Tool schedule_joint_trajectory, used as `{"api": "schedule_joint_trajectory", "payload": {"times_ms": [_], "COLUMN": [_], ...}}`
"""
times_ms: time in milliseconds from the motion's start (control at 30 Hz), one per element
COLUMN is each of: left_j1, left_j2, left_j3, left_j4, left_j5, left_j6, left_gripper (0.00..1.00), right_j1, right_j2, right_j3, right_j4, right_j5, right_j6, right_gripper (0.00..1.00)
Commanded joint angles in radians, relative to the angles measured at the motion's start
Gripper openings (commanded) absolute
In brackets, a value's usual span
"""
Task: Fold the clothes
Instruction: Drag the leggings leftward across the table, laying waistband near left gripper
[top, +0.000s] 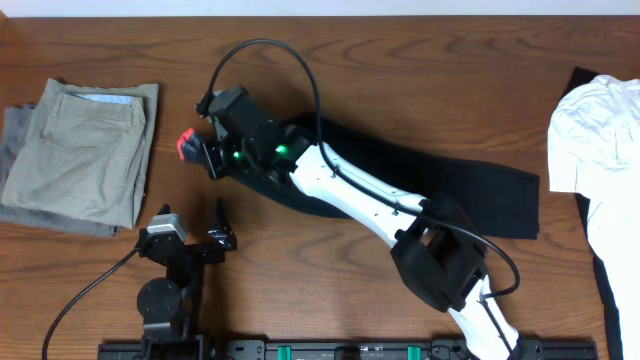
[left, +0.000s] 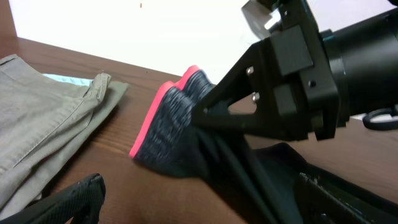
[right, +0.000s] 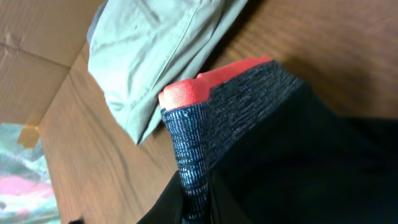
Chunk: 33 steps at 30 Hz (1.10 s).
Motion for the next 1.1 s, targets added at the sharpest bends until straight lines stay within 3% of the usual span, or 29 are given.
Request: {"api": "schedule_joint_trajectory", "payload": {"times_ms": [0,33,67,133,233,600,900,1067], "left_j1": [-0.004,-0.004,-0.004,-0.004,-0.004,-0.004,-0.004,-0.004], "left_j2": [-0.007,-0.007,-0.007,-0.007,-0.007,-0.007,-0.007,-0.007], "left_j3": [-0.02,-0.02,-0.02,-0.02,-0.02,-0.02,-0.02,-0.02], "left_j4": [-0.029,-0.029,-0.029,-0.029,-0.029,-0.029,-0.029,-0.029], "left_j5": [0.01,0.01,0.01,0.01,0.01,0.01,0.01,0.01], "left_j6": [0.01,0.01,0.01,0.01,0.01,0.01,0.01,0.01], "left_gripper": [0.98,0.98,0.98,0.98,0.98,0.98,0.98,0.98], "right_j1": [0.028,0.033,0.034,0.035,0.022,-0.193,-0.46,-0.595], "right_j2": [-0.008,-0.008,-0.008,-0.008,-0.009,-0.15,-0.327,-0.364], "right_j3": [0.011,0.011,0.011,0.011,0.017,0.024,0.024,0.021], "right_j4": [-0.013,-0.017,-0.018,-0.011,-0.013,-0.148,-0.729,-1.049], "right_j5": [-0.026,-0.024,-0.024,-0.024,-0.015,0.169,0.356,0.434], "right_j6": [0.023,0.018,0.005,-0.035,-0.057,-0.118,-0.142,0.034], "right_gripper": [0.11,0.2,0.4,0.64,0.72,0.76,0.79,0.74]}}
